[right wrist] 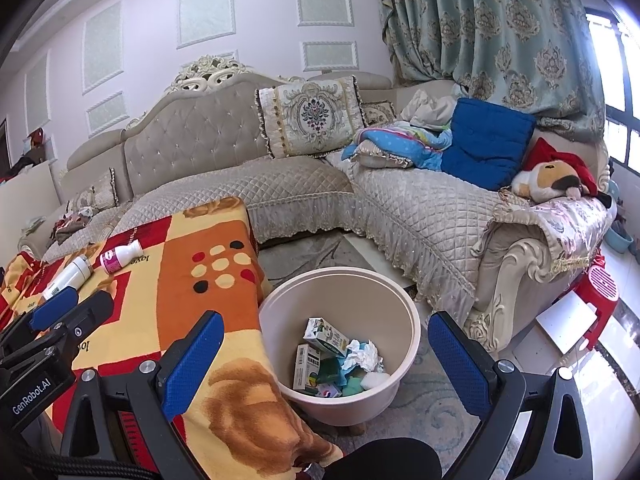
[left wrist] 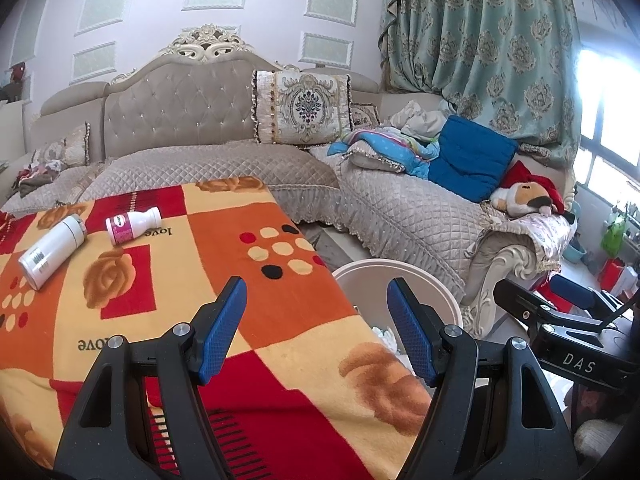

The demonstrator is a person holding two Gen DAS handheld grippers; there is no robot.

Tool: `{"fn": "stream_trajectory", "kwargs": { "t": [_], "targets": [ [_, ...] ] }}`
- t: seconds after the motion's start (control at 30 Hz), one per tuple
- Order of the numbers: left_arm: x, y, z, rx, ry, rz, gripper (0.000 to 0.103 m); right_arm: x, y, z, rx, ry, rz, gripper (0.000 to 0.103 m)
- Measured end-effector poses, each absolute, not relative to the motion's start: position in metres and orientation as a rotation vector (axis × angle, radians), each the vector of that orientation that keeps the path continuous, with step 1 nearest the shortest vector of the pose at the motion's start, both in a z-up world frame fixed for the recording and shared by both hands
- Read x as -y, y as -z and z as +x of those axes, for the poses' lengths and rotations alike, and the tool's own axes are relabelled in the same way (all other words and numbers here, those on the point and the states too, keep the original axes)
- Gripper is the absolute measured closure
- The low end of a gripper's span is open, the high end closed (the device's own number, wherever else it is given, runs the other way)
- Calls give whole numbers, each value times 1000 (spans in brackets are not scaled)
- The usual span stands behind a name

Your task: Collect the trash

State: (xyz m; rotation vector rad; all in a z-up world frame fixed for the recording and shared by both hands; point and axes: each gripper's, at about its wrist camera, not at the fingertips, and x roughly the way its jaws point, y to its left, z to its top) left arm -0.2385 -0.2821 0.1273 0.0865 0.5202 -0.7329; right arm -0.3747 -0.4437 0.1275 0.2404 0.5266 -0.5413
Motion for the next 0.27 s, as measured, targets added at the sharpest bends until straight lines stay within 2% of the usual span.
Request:
{"fn": "stream_trajectory", "kwargs": {
  "t": [0.27],
  "targets": [
    [287, -116, -234, -533, 727, 114, 31, 450, -117, -368, -559, 543, 252, 2]
  ]
}}
